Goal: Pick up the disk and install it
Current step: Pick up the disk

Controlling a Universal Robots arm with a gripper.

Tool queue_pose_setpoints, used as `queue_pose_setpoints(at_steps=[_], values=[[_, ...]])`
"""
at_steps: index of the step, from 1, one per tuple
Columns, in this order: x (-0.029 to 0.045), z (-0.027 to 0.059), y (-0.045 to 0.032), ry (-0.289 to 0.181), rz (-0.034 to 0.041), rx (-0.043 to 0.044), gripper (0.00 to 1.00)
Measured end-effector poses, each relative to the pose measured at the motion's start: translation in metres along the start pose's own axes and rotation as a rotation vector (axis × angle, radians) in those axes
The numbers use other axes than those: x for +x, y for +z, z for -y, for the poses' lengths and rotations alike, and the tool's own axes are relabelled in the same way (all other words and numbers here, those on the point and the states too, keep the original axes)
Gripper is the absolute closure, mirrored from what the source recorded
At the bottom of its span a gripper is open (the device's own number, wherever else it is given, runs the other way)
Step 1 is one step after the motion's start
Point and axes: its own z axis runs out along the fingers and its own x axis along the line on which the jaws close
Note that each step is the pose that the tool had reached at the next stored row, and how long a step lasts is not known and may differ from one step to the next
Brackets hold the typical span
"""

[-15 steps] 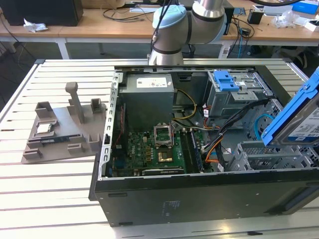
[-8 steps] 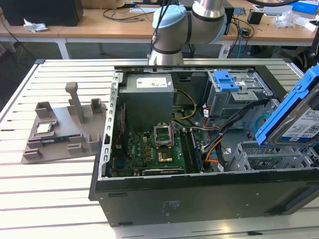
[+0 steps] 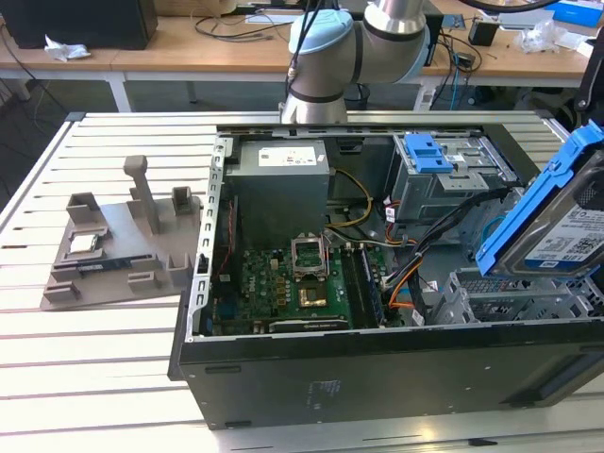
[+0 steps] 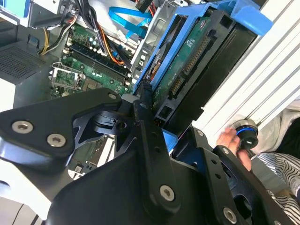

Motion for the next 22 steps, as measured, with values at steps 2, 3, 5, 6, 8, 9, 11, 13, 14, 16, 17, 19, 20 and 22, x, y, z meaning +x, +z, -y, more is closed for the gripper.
queue_pose_setpoints(at_steps=[2,3,5,6,8,9,11,13,14,16,17,19,20,22], values=[[0.0000,-0.0002,0.0001,0.000,0.0000,0.0019,0.63],[-0.0001,-0.0003,0.0003,0.000,0.0004,0.0101,0.63],[0.0000,-0.0001,0.0004,-0.001,0.0009,0.0387,0.63],[0.0000,0.0000,0.0007,-0.002,0.0015,0.0539,0.63],[0.0001,0.0000,0.0008,-0.002,0.0016,0.0609,0.63],[0.0000,0.0000,0.0007,-0.002,0.0015,0.0609,0.63],[0.0000,0.0000,0.0007,-0.002,0.0016,0.0610,0.63],[0.0000,0.0000,0.0008,-0.002,0.0017,0.0610,0.63],[0.0000,-0.0002,0.0008,-0.002,0.0016,0.0611,0.63],[0.0001,-0.0018,0.0010,-0.002,0.0018,0.0611,0.63],[0.0001,-0.0027,0.0010,-0.002,0.0017,0.0610,0.63],[0.0002,-0.0061,0.0015,-0.002,0.0017,0.0611,0.63],[0.0003,-0.0071,0.0018,-0.002,0.0018,0.0611,0.63],[0.0004,-0.0088,0.0032,-0.002,0.0019,0.0610,0.63]])
